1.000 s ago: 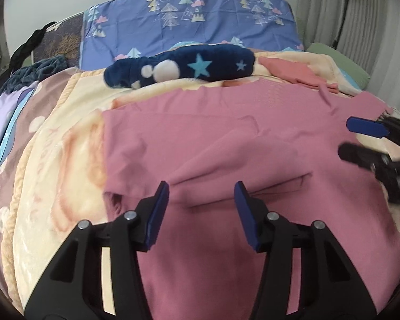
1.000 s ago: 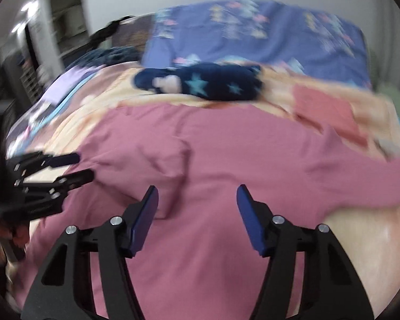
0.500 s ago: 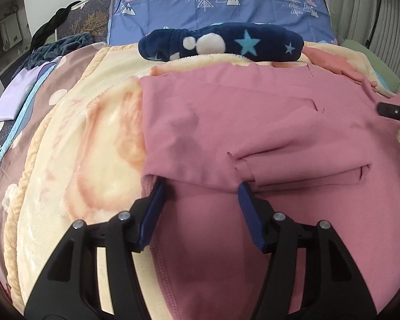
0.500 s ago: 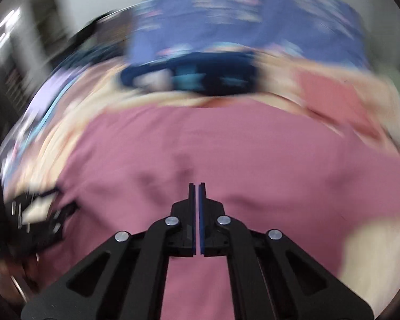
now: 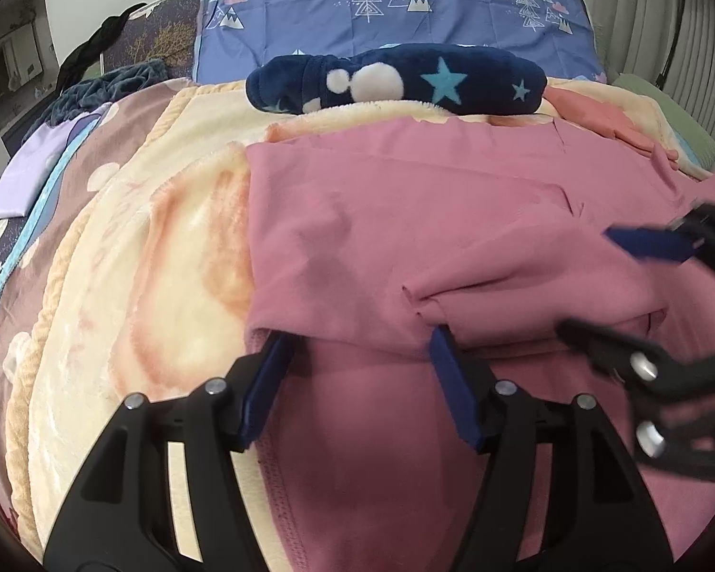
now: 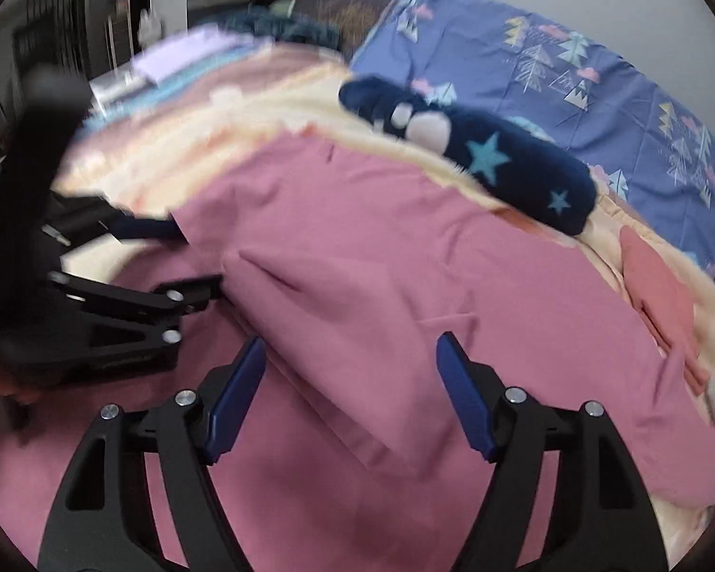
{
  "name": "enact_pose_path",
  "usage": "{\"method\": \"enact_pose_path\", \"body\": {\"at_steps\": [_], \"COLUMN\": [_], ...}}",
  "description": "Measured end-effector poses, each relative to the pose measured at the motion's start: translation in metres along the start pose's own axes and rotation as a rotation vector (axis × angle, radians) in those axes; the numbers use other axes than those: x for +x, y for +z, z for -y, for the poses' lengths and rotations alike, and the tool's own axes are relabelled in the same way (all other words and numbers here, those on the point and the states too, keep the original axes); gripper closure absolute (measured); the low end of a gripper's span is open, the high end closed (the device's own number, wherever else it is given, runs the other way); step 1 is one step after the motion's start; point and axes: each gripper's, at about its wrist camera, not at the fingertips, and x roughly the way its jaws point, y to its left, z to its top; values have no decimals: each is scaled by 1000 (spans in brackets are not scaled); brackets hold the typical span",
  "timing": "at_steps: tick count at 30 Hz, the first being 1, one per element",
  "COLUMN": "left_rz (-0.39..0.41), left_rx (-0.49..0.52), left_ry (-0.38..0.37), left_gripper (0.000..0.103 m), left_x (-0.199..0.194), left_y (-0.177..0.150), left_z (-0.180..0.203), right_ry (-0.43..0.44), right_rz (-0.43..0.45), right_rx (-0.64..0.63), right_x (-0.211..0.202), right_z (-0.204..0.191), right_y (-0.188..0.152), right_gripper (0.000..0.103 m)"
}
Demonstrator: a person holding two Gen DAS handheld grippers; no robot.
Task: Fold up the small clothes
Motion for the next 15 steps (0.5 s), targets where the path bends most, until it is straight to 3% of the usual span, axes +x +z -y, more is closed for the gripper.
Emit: {"method": "enact_pose_path", "body": {"at_steps": [1,2,4,5,7,9,11,15], "left_rz": [-1,1,8,9,14,21,26,41], "left_rx": [-1,-1,3,4,4,10,11,28], "left_ry": [1,0,0,-1,2,7,9,-11], "left_gripper": [39,39,39,39,39,39,39,41], "left_x": [0,0,1,1,2,1,-1,-9], "left_y": [0,-1,-1,-2,-2,-2,-3,-1], "left_z": [-1,-1,-1,-2,-1,0,0,7], "right_ry": [-16,-27,-1,-11,-36,-24,9,36], "right_rz": [-24,-46,-32,-11,-6,-36,-81,-56], "right_rx": [-9,9,198,380,625,804,894,863], "right_x": [9,15,7,-6,-23,-33,-41,-44], "right_z": [-4,0,36,71,122,161,185,190], "right_y": [1,2,-2,-10,-35,-66,-97,-110], "right_gripper": [69,98,98,98,98,88,85,80]}}
